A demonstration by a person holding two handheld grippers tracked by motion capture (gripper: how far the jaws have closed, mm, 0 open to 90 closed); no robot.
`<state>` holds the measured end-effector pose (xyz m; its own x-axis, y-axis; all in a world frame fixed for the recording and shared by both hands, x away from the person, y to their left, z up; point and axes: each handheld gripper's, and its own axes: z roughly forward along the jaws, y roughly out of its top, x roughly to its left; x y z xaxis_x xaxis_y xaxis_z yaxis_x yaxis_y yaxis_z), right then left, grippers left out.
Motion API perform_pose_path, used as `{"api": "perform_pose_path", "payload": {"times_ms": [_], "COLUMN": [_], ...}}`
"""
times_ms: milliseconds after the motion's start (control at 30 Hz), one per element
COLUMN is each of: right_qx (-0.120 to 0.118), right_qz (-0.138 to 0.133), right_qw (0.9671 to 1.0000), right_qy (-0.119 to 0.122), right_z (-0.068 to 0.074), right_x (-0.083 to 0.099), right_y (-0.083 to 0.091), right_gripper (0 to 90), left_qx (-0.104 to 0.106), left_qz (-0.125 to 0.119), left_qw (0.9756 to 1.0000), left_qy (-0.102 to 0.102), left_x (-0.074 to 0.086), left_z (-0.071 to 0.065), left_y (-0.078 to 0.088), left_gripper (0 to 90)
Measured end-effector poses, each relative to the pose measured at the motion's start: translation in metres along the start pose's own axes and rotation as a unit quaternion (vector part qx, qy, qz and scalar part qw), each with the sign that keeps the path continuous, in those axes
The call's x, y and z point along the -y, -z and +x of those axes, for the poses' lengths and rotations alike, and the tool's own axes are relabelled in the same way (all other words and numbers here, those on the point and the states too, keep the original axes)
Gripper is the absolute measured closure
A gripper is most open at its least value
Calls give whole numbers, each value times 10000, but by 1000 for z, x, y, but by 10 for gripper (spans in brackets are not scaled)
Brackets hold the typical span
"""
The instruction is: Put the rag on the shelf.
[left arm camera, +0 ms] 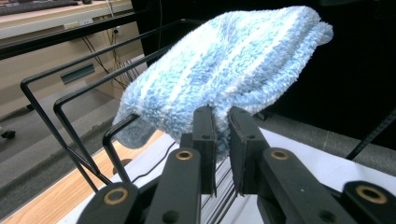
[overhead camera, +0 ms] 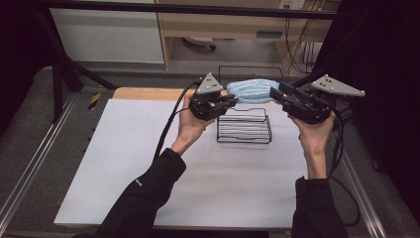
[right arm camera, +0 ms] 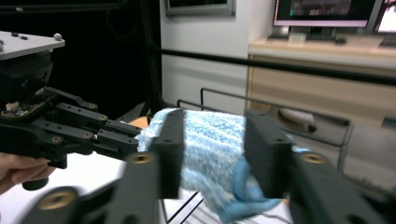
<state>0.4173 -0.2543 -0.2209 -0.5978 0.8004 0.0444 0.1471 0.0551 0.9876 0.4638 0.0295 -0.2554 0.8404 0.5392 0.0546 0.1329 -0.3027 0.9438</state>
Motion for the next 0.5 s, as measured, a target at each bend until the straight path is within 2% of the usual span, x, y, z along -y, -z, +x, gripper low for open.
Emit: {"api": "perform_pose_path", "payload": {"times_ms": [100, 167, 333, 433, 500], "right_qx": [-49, -39, -6, 36, 53], "right_qz": [342, 581, 801, 886, 913], "right_qw": [9993, 9981, 9964, 9957, 9954], "right_qy": [-148, -185, -261, -285, -287], "right_z": [1, 1, -2, -5, -6], "right_x": [-1, 3, 16, 23, 28], "right_y": [-8, -13, -16, -17, -19], "right_gripper": [786, 843, 895, 900, 899], "left_qx": [4, 34, 180, 202, 184], "left_qz": [36, 77, -42, -108, -69], "left_qw": [10000, 9999, 9993, 9987, 9987], "left_qy": [23, 75, 340, 445, 470], "left_x": [1, 1, -5, -9, -9], "left_z": [0, 0, 0, 0, -1], "left_y": [1, 4, 16, 19, 18], "left_gripper": [809, 794, 745, 774, 804]}}
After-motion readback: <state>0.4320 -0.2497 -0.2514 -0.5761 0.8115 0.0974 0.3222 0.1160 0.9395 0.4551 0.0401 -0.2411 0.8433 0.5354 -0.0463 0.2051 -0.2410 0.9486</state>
